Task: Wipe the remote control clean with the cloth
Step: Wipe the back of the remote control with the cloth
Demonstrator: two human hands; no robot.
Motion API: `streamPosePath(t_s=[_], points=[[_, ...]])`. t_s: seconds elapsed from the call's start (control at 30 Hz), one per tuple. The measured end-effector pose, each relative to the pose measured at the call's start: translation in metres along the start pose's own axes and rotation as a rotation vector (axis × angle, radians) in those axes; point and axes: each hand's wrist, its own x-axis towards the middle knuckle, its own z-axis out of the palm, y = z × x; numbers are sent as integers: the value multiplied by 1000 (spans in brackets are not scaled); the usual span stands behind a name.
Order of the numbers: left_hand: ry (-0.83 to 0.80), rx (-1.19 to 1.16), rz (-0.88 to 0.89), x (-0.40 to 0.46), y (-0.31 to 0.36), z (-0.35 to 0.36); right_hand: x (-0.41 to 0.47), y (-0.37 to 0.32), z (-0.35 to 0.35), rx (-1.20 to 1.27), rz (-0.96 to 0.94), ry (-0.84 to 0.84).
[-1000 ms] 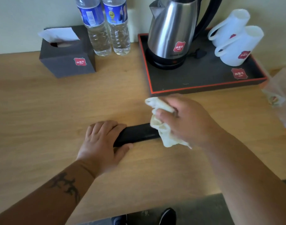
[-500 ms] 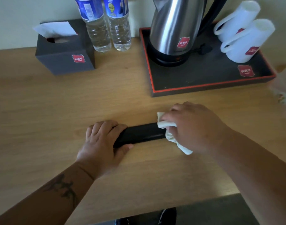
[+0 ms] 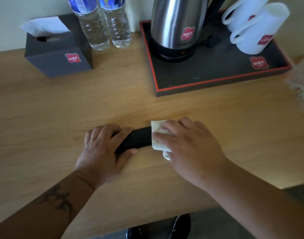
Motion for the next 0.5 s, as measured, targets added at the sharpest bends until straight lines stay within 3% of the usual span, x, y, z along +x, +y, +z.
streamPosePath(t_s=[0.13,0.23,0.37,0.5], points=[[-15,-3,4,1,1,-3,-4,13,-13,10,129,55],[-15,2,-5,1,2,-2,11,-13,-11,46,63,117],[0,0,3,1,0,0,5,-21,9,4,-34,31],[-18,-5,38,1,-2,-3,-16,7,6,-10,64,-1]])
